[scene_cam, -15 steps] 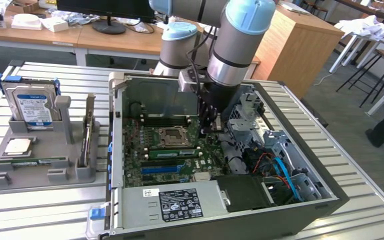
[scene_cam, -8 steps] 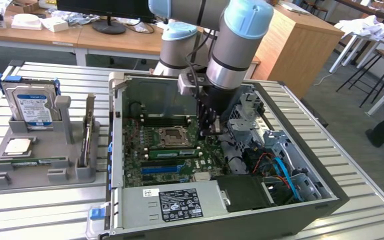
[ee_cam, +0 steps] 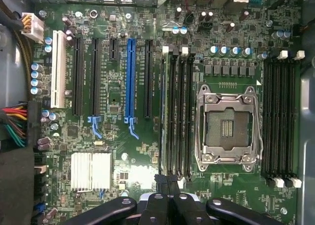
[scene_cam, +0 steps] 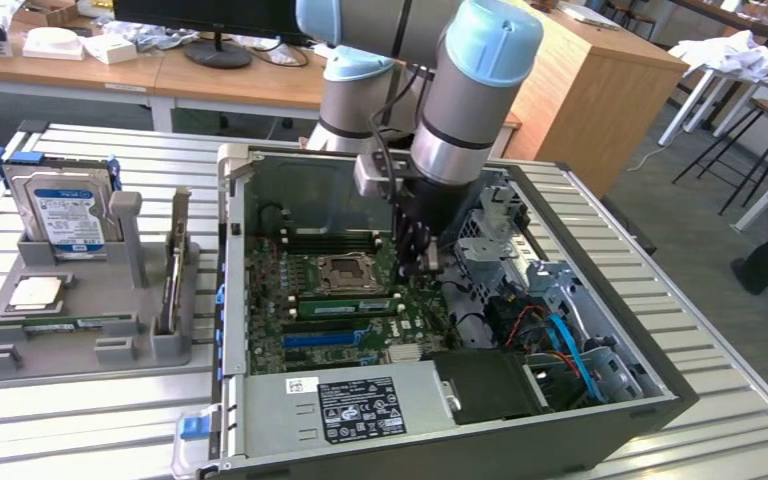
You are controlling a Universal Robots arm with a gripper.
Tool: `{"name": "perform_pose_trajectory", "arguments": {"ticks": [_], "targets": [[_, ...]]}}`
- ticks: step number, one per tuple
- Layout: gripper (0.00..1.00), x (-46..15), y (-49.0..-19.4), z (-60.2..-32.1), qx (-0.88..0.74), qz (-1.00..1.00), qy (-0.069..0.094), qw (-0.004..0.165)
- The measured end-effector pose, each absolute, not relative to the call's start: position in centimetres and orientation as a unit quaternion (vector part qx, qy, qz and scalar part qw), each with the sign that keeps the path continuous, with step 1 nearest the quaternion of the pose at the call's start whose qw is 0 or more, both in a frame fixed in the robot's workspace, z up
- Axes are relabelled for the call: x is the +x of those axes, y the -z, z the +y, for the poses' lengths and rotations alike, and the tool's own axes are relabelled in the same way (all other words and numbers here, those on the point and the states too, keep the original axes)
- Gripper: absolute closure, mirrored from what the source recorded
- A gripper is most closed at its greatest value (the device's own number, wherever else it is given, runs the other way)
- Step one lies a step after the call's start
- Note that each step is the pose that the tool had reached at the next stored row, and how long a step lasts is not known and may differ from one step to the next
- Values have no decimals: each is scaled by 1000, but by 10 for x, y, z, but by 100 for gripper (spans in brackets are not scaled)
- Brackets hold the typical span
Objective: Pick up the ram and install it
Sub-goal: 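Press down the ram until it locks into place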
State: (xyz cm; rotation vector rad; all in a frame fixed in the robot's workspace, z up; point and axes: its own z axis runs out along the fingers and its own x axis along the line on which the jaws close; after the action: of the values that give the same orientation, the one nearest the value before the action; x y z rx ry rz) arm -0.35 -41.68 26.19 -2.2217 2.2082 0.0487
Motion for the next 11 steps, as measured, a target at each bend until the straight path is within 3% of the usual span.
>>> {"name": "perform_pose_trajectory", "arguments": {"ticks": [11], "targets": [[90, -3, -253, -417, -709, 705, -16, 4]]}}
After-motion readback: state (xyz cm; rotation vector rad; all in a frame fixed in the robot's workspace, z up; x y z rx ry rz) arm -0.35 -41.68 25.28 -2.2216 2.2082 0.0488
